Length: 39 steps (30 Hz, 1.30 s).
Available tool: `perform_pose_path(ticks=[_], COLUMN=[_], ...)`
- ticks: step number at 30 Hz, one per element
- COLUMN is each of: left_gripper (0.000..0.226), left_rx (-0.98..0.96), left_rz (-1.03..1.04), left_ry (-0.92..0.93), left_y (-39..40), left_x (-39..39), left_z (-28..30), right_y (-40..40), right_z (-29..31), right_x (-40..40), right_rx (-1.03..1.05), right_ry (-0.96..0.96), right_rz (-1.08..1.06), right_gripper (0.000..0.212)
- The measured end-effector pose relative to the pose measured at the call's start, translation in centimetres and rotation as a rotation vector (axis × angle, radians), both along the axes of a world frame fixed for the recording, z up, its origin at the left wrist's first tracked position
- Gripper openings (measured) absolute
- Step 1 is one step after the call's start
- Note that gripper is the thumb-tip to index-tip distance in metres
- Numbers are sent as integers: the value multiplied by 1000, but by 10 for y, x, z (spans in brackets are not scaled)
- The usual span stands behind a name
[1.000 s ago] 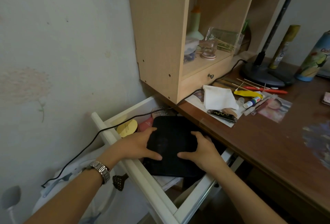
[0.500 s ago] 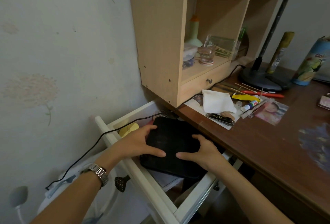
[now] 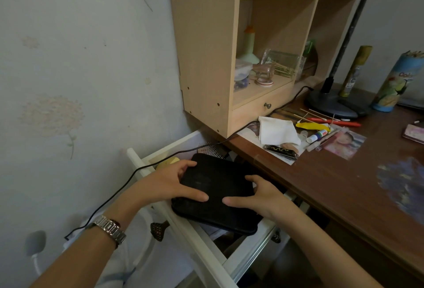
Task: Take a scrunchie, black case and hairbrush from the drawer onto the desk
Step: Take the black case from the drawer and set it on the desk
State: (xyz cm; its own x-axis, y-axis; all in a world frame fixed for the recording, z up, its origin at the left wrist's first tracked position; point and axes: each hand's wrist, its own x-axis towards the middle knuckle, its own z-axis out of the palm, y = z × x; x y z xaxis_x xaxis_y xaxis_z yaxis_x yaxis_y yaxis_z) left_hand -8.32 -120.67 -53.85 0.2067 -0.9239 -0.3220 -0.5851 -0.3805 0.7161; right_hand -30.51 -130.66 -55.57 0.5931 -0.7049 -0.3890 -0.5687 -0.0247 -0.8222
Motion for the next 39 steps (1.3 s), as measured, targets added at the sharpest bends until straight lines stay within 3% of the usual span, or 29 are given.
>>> perform_pose_path(ticks=[6, 12, 21, 30, 33, 39], left_gripper=[90, 120, 112, 104, 112, 100], left_rx=[42, 15, -54, -111, -131, -168], left_rz=[5, -8, -56, -98, -131, -192], left_ry=[-11, -20, -44, -23, 28, 73], left_y=[21, 36, 25, -5, -21, -58], left_x=[-13, -24, -57, -108, -132, -190], left_z=[23, 46, 79, 102, 99, 85], right_y=[14, 27, 22, 5, -2, -12], right_z=[13, 35, 67, 77, 76, 81], right_x=[-12, -36, -80, -133, -159, -219], right_rx=[50, 27, -75, -126, -115, -158], right_ry=[-28, -24, -99, -168, -180, -109], right_rz=[42, 81, 77, -52, -112, -227], right_gripper=[104, 95, 87, 94, 100, 94])
